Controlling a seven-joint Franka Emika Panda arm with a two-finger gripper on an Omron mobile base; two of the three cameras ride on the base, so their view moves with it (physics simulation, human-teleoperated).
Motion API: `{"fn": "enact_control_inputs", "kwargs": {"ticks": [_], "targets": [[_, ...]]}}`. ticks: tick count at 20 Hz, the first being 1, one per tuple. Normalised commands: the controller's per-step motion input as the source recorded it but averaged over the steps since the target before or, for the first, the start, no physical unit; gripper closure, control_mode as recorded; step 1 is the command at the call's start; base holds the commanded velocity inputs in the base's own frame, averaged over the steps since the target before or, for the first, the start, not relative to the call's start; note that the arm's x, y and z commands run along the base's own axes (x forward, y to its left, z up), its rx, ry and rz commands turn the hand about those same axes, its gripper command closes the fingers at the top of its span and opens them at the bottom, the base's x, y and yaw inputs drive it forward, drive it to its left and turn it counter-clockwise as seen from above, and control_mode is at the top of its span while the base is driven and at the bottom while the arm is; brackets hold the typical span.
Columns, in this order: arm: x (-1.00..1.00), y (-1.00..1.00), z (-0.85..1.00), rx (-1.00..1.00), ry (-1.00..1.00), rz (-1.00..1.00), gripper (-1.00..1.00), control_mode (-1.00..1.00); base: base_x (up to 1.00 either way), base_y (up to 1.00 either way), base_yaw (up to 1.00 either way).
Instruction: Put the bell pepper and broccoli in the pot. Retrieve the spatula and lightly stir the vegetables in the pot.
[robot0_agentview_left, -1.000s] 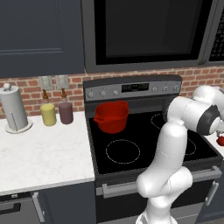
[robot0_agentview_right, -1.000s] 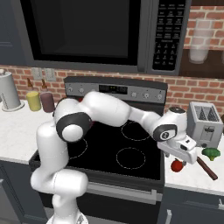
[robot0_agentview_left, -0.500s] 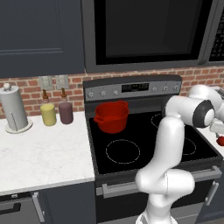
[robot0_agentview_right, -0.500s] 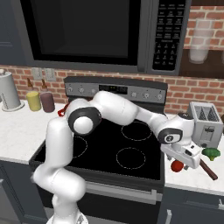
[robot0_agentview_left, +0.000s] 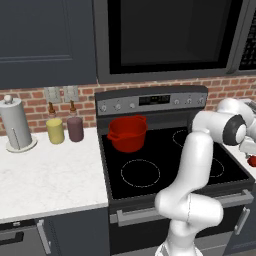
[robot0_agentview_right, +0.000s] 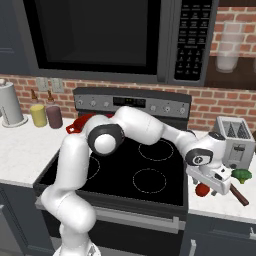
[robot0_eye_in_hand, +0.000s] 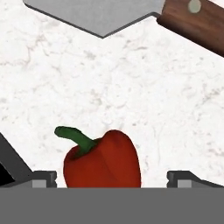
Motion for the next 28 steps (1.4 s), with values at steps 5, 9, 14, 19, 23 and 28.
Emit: {"fn": "enact_control_inputs", "kwargs": {"ticks": [5,9,14,19,23,28], "targets": [[0.0,0.07,-0.22,0.0,0.0,0.0,-1.0,-1.0,0.0,0.0,0.0],[0.0,0.08,-0.21,0.0,0.0,0.0,-1.0,-1.0,0.0,0.0,0.0],[0.04,0.0,-0.24,0.0,0.01,0.0,-1.0,-1.0,0.0,0.0,0.0],[0.11,0.01,-0.19,0.0,0.02,0.0,1.0,-1.0,0.0,0.0,0.0],[0.01,0.0,-0.02,0.0,0.0,0.0,1.0,-1.0,0.0,0.0,0.0],[0.0,0.11,0.17,0.0,0.0,0.0,1.0,-1.0,0.0,0.0,0.0]]}}
